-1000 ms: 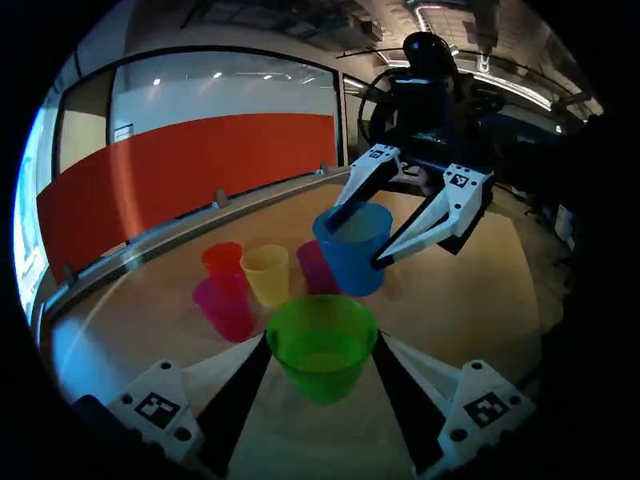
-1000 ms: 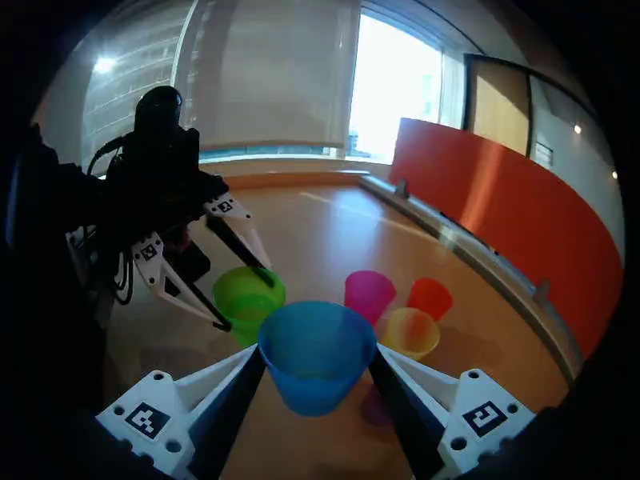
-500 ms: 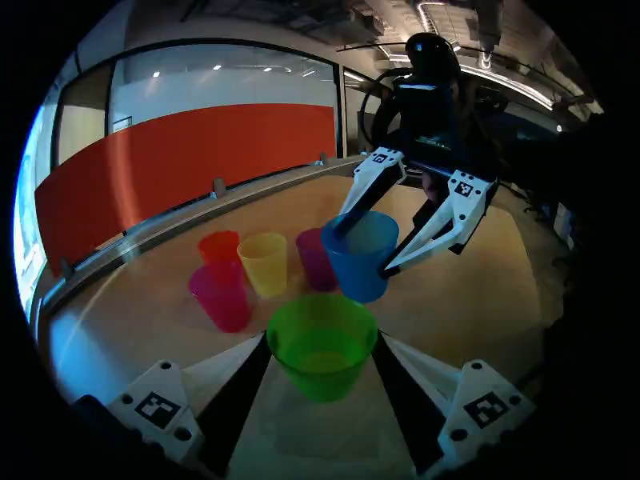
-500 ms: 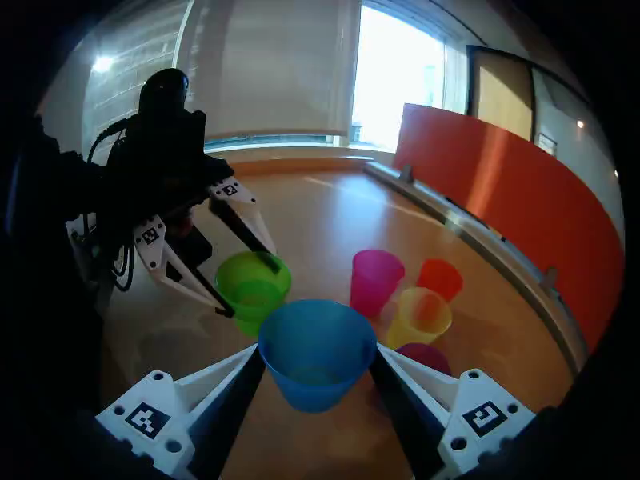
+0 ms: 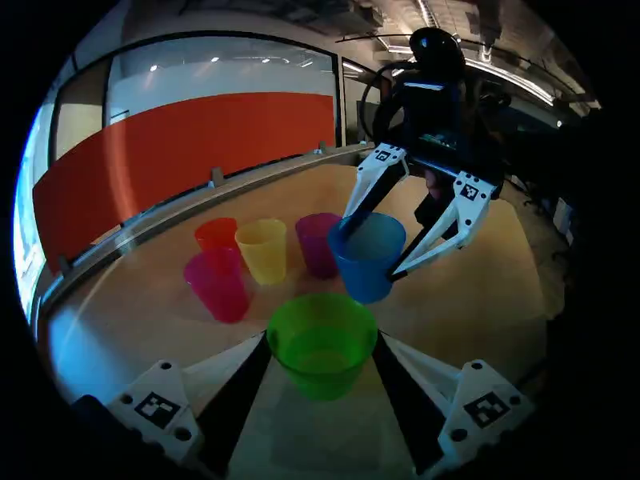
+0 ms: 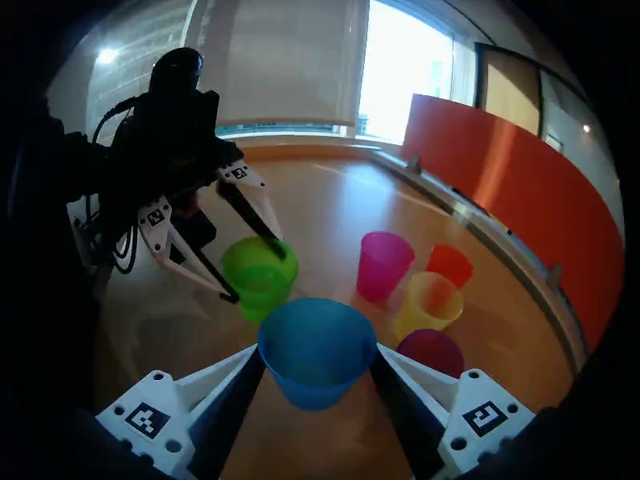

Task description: Pour water

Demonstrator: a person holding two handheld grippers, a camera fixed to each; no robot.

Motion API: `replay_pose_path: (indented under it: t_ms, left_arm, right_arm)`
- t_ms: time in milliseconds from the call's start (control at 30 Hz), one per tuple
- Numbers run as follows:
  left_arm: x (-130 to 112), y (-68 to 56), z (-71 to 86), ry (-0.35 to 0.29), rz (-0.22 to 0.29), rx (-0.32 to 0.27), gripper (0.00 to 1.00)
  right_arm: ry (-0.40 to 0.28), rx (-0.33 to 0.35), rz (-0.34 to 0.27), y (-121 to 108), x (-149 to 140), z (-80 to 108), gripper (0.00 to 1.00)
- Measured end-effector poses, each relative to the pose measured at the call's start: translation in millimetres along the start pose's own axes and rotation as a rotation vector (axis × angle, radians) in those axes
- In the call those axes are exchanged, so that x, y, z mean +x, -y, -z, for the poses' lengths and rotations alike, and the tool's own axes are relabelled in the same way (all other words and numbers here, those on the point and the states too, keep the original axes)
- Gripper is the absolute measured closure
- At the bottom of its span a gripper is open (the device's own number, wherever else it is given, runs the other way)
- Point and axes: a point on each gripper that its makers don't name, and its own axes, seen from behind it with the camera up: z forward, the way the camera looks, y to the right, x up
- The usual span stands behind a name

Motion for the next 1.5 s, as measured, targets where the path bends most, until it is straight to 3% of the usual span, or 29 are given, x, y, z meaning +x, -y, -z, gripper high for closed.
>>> replay_pose_path:
  t_ms: [967, 1500]
  left_arm:
    - [-16.2, -2.0, -5.8, 0.047, -0.013, -0.019, 0.13]
    - [-20.5, 0.0, -1.8, 0.044, 0.003, -0.019, 0.13]
  right_arm:
    - [0.023, 0.016, 0.028, 8.5, -24.3, -12.4, 0.08]
    - [0.027, 0.017, -0.002, 10.9, -33.3, -12.2, 0.08]
